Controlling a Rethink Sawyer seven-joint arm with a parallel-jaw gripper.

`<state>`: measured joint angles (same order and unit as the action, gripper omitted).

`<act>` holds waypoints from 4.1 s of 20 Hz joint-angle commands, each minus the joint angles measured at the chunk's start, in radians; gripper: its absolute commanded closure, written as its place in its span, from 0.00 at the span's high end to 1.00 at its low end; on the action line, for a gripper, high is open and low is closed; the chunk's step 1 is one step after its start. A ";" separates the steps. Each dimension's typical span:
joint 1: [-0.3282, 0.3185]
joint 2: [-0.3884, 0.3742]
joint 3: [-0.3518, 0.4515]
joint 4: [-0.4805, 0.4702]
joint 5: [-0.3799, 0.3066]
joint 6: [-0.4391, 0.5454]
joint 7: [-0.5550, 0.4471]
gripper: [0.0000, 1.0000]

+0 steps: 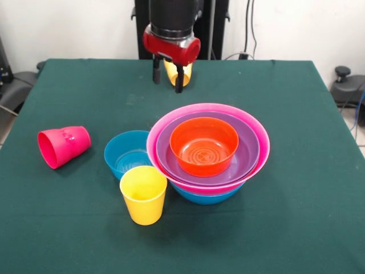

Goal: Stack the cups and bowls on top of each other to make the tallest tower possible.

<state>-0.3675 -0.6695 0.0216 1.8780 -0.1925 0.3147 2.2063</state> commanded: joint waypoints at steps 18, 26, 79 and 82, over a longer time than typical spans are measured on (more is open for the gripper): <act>-0.192 0.079 0.242 -0.127 -0.188 0.130 -0.232 1.00; -0.227 0.163 0.296 -0.235 -0.253 0.161 -0.259 1.00; -0.346 0.301 0.455 -0.462 -0.494 0.306 -0.299 0.00; -0.333 0.301 0.446 -0.474 -0.510 0.327 -0.313 0.00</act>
<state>-0.7309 -0.3986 0.4135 1.4773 -0.5968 0.5776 2.2061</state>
